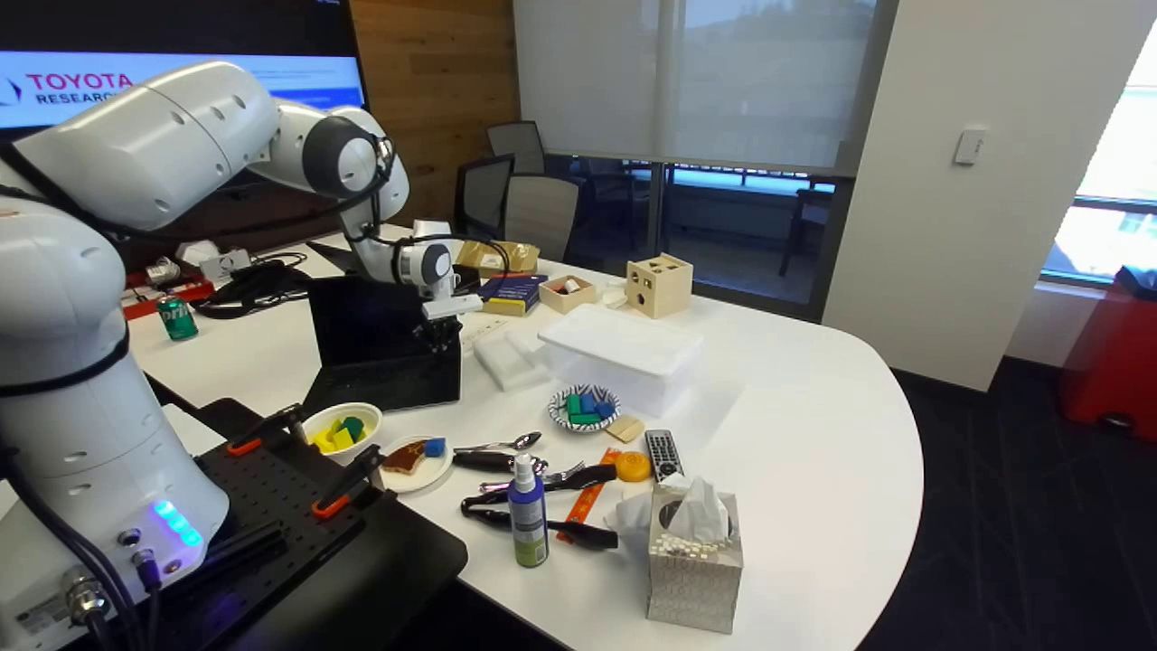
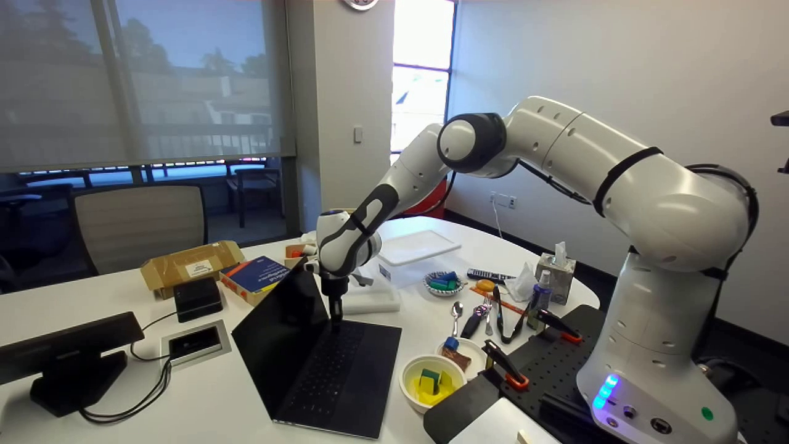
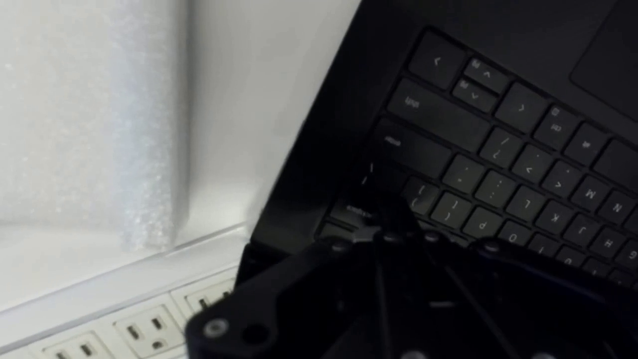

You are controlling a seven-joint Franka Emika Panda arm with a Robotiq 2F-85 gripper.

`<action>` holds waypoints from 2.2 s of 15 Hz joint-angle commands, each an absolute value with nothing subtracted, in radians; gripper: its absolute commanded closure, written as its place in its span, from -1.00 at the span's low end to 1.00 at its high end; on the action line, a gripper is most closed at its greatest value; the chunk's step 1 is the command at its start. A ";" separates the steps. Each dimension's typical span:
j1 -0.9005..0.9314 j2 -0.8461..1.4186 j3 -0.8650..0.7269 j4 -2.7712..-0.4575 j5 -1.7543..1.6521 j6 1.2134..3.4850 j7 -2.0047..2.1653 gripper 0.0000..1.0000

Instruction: Press the topmost button on the right side of the laptops keyboard

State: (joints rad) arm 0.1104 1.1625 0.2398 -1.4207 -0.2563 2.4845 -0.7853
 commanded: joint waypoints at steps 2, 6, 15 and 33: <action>0.108 1.210 0.251 -1.334 -0.225 2.421 -0.819 1.00; 0.105 1.204 0.252 -1.322 -0.215 2.396 -0.812 1.00; 0.045 1.036 0.297 -1.471 -0.150 2.398 -0.802 1.00; 0.065 0.363 0.169 -1.938 -0.190 2.237 -0.570 -1.00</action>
